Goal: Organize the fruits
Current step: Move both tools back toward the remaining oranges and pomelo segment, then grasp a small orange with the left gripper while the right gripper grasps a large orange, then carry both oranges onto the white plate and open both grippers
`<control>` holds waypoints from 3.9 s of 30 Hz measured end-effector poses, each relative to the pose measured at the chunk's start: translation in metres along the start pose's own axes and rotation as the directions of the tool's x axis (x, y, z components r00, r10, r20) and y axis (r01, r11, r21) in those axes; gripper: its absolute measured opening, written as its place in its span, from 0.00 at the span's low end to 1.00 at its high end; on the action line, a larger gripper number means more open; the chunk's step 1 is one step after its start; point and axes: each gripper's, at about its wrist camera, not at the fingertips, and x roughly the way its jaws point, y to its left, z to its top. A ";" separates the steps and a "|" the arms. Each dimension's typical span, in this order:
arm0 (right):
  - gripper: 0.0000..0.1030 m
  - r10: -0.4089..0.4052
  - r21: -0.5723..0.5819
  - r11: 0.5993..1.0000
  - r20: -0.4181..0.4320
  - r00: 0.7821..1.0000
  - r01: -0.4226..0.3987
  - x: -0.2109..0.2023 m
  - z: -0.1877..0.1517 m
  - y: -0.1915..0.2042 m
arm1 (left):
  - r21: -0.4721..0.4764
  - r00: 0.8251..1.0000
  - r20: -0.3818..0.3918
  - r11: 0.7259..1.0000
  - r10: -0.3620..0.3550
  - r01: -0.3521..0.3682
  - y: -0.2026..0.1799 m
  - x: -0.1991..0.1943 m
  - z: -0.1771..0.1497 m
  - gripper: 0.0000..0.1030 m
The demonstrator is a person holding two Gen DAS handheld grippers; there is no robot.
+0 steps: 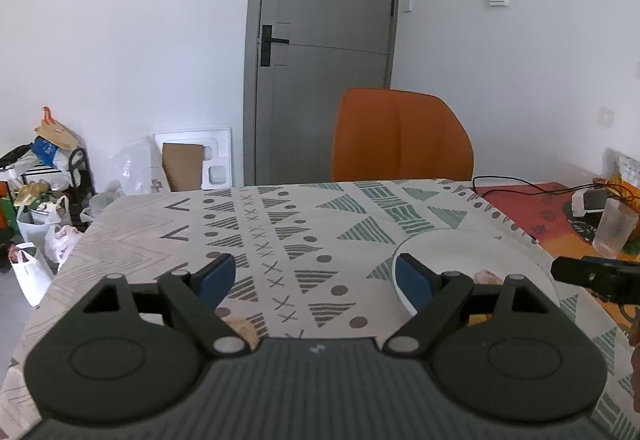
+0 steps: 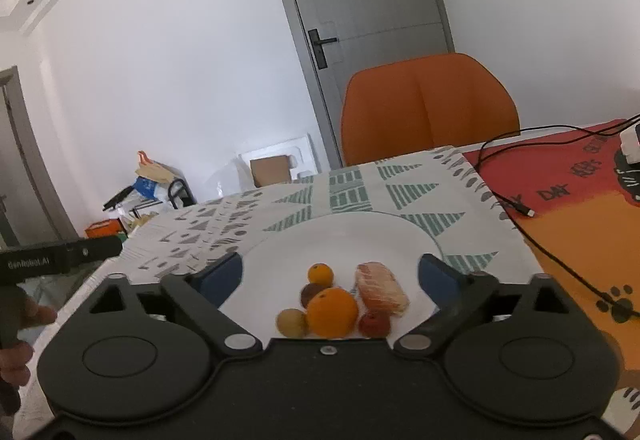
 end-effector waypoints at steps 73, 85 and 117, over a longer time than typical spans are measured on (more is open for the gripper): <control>0.98 0.217 -0.165 0.950 -0.255 0.942 -0.264 0.079 -0.044 0.177 | -0.357 0.974 -0.121 0.907 0.191 -0.222 0.179 -0.041 -0.095 0.20; 0.71 0.234 -0.209 0.927 -0.325 0.916 -0.311 0.091 -0.058 0.211 | -0.382 0.978 -0.084 0.900 0.193 -0.211 0.189 -0.055 -0.094 0.20; 0.30 0.250 -0.126 0.950 -0.239 0.938 -0.285 0.076 -0.036 0.174 | -0.300 0.992 -0.034 0.946 0.120 -0.124 0.147 -0.051 -0.067 0.20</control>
